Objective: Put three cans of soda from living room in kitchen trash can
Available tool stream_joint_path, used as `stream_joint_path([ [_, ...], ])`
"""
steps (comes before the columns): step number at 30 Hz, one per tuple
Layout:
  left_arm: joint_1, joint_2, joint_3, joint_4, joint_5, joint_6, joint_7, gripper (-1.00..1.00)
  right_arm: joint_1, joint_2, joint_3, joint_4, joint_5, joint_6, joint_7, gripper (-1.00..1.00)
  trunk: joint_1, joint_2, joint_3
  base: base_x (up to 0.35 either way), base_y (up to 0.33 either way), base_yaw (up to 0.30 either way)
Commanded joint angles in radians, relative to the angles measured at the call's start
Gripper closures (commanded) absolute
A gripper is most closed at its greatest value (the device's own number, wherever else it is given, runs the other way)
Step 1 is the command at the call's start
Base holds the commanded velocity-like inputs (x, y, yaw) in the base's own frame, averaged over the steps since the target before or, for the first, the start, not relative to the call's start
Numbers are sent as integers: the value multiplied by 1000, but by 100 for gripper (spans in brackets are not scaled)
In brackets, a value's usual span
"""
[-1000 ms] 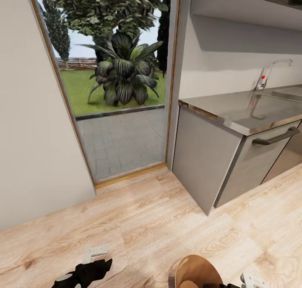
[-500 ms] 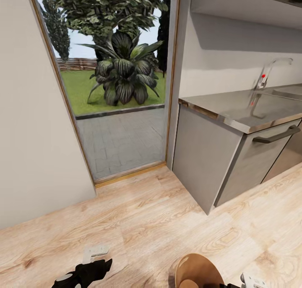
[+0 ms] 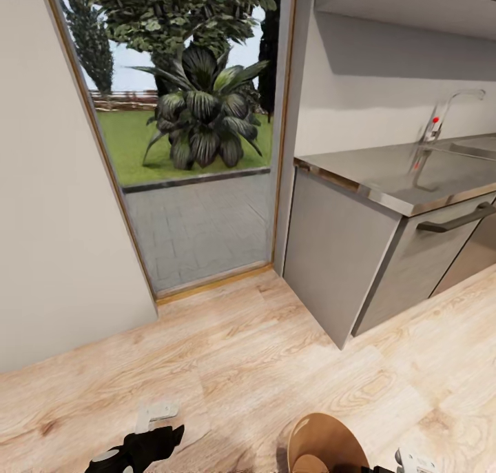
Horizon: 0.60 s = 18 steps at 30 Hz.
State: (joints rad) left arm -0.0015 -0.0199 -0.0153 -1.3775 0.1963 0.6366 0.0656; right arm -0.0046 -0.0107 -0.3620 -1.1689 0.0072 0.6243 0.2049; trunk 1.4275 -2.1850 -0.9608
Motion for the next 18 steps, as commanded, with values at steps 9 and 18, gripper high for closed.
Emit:
stream_joint_path([
  [9,0,1,-1,0,0,-1,0,-100,0,0,0,0,2,0,-1,-100,0,0,-14,0,0,0],
  [18,0,1,-2,0,-1,-4,0,-100,0,1,4,-5,4,0,1,-100,0,0,-29,0,0,0],
])
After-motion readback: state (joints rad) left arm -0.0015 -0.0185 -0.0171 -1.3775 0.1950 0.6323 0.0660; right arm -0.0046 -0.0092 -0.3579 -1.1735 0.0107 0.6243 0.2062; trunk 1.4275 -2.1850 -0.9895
